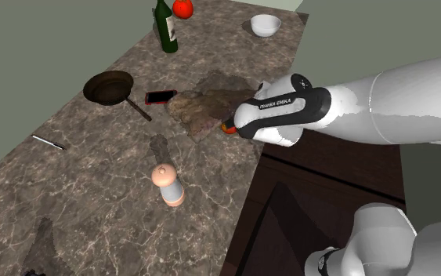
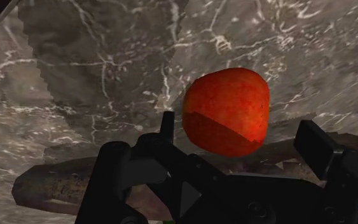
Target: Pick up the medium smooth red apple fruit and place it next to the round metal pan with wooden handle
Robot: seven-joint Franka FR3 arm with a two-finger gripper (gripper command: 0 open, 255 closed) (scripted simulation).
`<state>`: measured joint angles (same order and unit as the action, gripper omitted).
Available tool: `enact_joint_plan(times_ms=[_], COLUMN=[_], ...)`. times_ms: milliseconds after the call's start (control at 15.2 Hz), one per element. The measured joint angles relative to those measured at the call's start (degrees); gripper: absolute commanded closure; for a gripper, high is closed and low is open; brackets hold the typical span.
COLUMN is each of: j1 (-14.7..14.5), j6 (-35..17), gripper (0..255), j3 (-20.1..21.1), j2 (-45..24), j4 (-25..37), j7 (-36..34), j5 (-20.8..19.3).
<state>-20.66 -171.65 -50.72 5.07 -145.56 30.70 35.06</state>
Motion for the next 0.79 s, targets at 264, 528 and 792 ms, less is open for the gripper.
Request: enact_joint_plan(times_ms=[264, 528, 792], j1=[-5.2, -5.2, -5.2], j6=[1.6, 1.8, 1.8], gripper=[0, 0, 255], j3=[-3.5, -3.3, -3.3], j2=[-6.0, -6.7, -6.7], j4=[3.7, 4.1, 4.2], j7=[13.0, 14.4, 14.5], j5=[17.1, 19.1, 19.2])
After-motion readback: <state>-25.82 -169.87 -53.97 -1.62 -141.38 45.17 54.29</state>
